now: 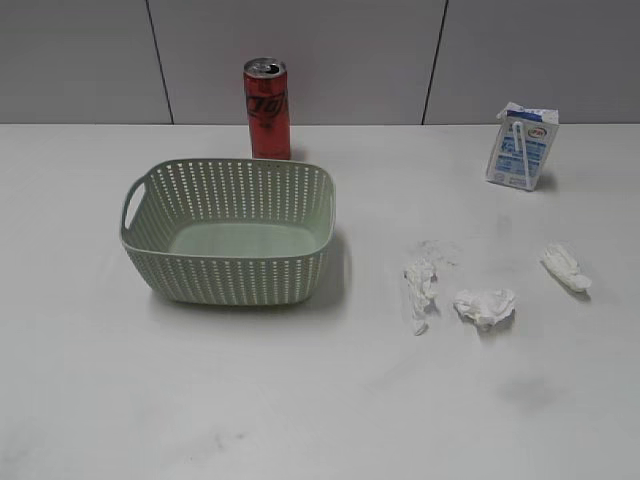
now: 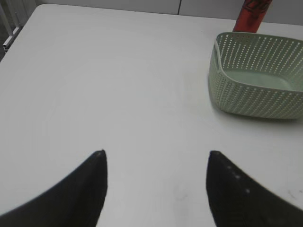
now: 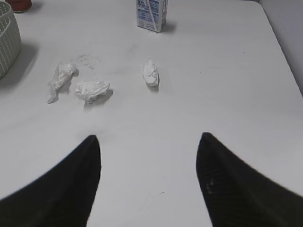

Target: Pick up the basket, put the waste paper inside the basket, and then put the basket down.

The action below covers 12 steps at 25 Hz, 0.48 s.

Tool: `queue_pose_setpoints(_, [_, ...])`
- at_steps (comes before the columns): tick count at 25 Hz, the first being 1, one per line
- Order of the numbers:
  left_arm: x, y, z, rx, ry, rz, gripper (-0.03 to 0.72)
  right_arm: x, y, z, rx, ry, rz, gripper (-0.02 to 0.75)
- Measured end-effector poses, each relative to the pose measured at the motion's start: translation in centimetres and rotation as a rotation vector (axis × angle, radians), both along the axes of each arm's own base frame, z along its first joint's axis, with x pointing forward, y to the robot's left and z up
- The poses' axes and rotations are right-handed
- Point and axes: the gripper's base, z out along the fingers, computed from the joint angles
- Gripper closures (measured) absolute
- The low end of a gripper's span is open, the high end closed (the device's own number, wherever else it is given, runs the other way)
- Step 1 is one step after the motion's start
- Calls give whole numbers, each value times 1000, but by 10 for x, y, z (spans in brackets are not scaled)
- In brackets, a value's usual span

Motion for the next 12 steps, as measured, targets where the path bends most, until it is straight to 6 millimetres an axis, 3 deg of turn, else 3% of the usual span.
queue_pose_setpoints(12, [0,2,2,18,-23,13,190,0,0,0,0,0,0,258])
